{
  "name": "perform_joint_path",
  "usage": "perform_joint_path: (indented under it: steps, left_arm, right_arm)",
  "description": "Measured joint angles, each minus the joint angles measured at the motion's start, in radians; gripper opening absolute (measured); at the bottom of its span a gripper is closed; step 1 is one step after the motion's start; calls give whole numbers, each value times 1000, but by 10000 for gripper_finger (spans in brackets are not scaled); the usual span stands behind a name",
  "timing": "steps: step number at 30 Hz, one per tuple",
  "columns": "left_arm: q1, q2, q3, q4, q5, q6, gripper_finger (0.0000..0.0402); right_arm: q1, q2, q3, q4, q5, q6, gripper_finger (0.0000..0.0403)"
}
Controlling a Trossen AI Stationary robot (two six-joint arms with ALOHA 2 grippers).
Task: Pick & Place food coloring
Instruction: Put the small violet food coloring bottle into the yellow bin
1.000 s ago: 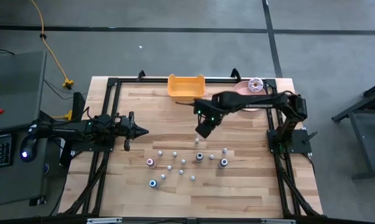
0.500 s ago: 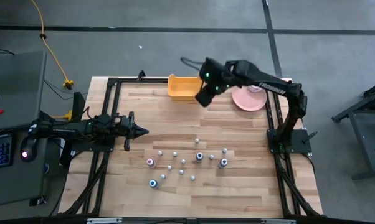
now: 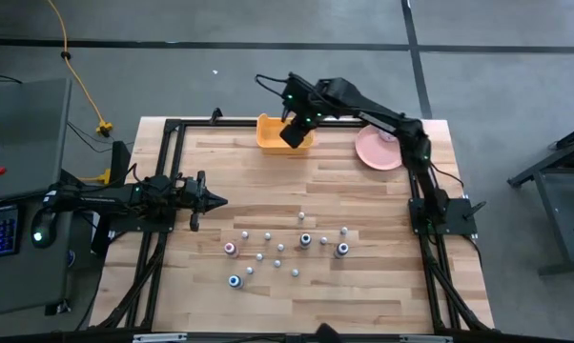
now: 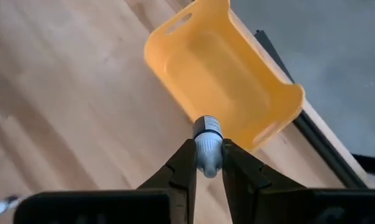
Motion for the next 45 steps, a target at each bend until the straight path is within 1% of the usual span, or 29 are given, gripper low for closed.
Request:
perform_joint_path:
  steps: [3,10,17,22,28,32,41,45]
  left_arm:
    - [0,0,0,0,0,0,1]
    - [0,0,0,0,1,0,1]
    - [0,0,0,0,1,0,1]
    - [0,0,0,0,1,0,1]
    - [0,0,0,0,1,0,1]
    - [0,0,0,0,1,0,1]
    - [0,0,0,0,2,0,1]
    - [0,0,0,0,2,0,1]
  right_arm:
    - [-21,26,-53,57,-11,-9,49]
    - [-67,118,-64,49,21,-17,54]
    - [-96,204,-65,45,-17,-25,51]
    - [-109,236,-65,45,-57,-25,57]
    - [-122,255,-65,40,-62,-32,53]
    - [-137,259,-65,42,-60,-25,59]
    - [-154,259,-65,14,-85,-6,54]
    - [-154,267,-65,-10,-87,-6,60]
